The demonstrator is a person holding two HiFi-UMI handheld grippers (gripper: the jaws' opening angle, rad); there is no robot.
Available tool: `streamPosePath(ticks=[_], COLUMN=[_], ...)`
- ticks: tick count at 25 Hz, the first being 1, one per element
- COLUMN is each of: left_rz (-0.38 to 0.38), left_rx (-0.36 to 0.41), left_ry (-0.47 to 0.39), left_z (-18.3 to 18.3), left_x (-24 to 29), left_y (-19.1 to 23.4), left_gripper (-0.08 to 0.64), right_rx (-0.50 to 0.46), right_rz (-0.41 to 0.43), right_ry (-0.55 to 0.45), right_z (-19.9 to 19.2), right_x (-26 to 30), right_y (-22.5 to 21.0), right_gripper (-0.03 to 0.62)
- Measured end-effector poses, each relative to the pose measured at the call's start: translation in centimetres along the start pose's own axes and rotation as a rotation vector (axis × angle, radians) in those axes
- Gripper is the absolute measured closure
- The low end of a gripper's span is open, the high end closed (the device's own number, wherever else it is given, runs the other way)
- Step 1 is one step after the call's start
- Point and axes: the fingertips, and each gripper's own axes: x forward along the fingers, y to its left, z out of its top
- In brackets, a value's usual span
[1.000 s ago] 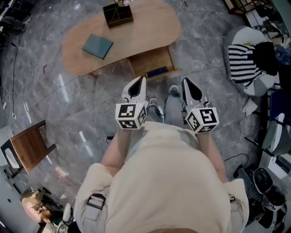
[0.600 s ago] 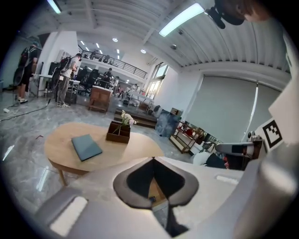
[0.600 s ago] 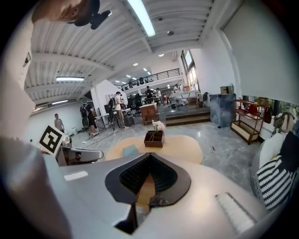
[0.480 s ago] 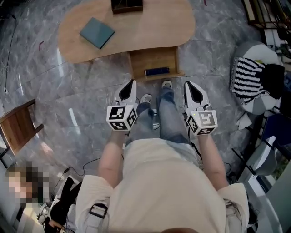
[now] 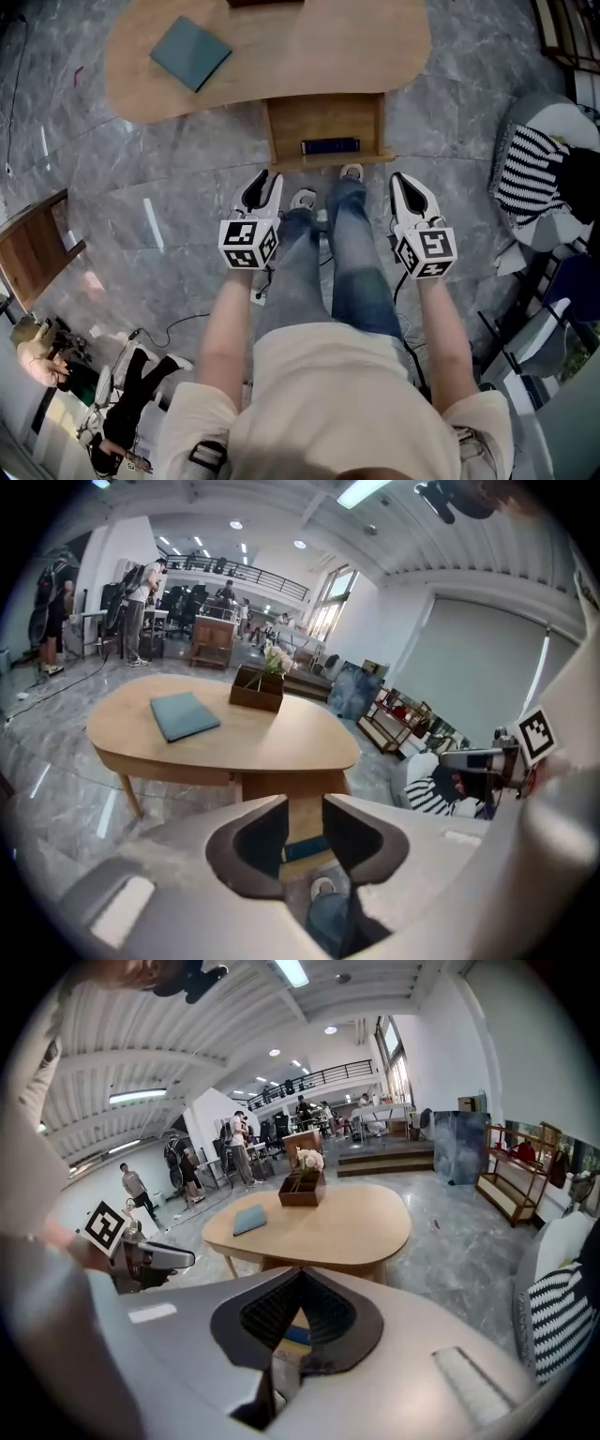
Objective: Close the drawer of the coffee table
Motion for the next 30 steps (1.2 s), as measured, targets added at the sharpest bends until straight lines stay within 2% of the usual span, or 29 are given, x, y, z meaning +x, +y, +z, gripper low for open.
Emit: streamPosePath(ticks=[4,7,12,21,27,30], left_rz=[0.022,0.046,0.052,0.089,0.139,0.177], left_rx=[0.021,0.045,0.133,0.236,0.299,0.294], left_ry=[0.073,0.131,0.244,0.453,0.506,0.527], left_z=[-4.3,-7.6,-12.2,-21.0,-24.4,-25.3], left_x=[2.8,4.6,6.8,10.3,13.2,14.6], left_y=[2.2,4.0,5.9,10.0,11.4,12.5], left_gripper=[0.414,0.371,0.316,0.277,0.272,0.272], right_rx=[0.021,0.034,0.023,-0.17,-0.275,-0.302], right_rz=[0.002,0.0,-0.008,-0.001,-0.013,0.005], right_ry=[0.054,0.089,0.164,0.335,0.447,0.502], right_z=[-4.1,-6.9,-11.5,-19.6,-24.3,-25.9], right_x=[2.7,4.3,6.4,10.6,13.0,14.1], right_y=[-2.3,-4.0,-6.3,-9.6,-12.2,-12.9], right_gripper=[0.589,0.552,0.478,0.357,0.324,0.299])
